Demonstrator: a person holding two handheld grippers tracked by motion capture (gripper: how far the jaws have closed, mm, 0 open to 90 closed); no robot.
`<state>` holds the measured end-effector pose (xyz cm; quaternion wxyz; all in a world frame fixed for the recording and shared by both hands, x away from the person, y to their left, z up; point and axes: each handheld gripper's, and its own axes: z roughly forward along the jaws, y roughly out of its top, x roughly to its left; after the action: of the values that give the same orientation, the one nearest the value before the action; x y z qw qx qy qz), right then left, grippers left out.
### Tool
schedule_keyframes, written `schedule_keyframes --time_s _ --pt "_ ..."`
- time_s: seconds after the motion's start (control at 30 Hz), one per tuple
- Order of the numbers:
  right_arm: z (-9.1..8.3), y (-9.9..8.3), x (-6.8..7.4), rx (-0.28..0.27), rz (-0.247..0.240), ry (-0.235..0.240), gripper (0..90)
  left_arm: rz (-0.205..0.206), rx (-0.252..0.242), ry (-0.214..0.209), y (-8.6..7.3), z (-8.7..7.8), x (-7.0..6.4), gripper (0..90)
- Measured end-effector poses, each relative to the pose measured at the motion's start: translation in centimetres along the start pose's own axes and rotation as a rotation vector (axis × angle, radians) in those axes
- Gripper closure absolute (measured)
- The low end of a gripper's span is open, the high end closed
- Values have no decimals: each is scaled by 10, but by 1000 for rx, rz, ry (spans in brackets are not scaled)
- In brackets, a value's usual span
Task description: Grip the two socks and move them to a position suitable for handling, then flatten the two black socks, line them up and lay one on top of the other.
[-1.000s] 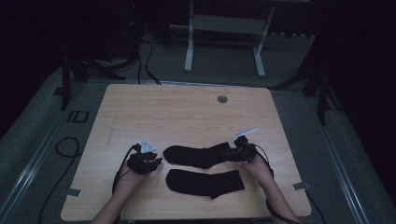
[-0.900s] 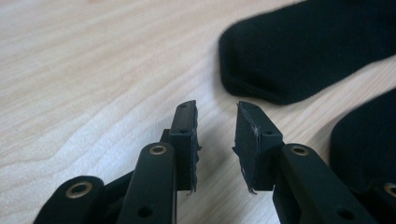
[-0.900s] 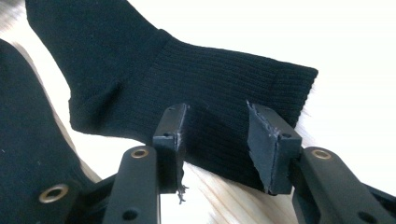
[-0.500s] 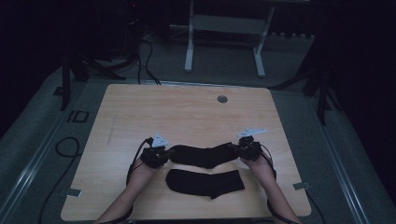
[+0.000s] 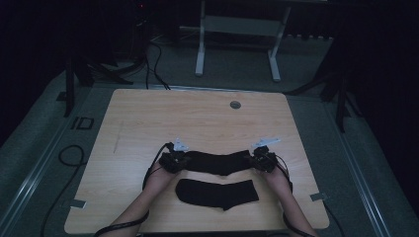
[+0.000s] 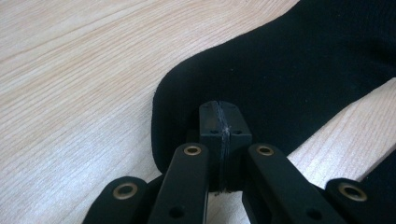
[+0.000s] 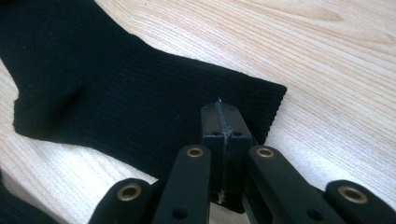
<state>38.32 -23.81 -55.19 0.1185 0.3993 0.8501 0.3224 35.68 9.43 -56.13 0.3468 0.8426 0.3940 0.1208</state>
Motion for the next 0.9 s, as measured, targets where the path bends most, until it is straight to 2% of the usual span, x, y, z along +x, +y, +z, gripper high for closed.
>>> schedule_keyframes --time_s 0.13,0.23,0.33,0.43,0.5,0.57,0.63,0.67,0.73,0.83,0.9 --pt "0 2 0 7 -10 7 893 -11 -8 -12 0 -1 1 892" --pt "-4 4 2 -12 -14 30 828 -33 -33 -37 -2 -7 2 850" --pt "-10 6 5 -13 -37 62 702 -48 -66 -67 -3 -18 -1 744" --pt "-17 7 11 -7 -86 63 567 -48 -80 -72 -4 -32 -4 634" --pt "-23 7 13 -20 -97 57 515 -63 -98 -98 -7 -42 -6 598" --pt "-30 5 15 -31 -102 54 493 -62 -106 -95 -12 -50 -9 553" --pt "-36 3 16 -26 -78 62 422 -72 -109 -102 -16 -58 -11 512" --pt "-40 1 17 -30 -71 59 408 -77 -107 -110 -19 -62 -13 475" --pt "-49 -4 23 -49 -82 60 392 -69 -92 -138 -24 -68 -15 460" --pt "-62 -12 31 -68 -103 53 409 -64 -79 -155 -31 -74 -20 432" --pt "-70 -17 35 -77 -106 47 418 -59 -77 -150 -34 -77 -24 432"
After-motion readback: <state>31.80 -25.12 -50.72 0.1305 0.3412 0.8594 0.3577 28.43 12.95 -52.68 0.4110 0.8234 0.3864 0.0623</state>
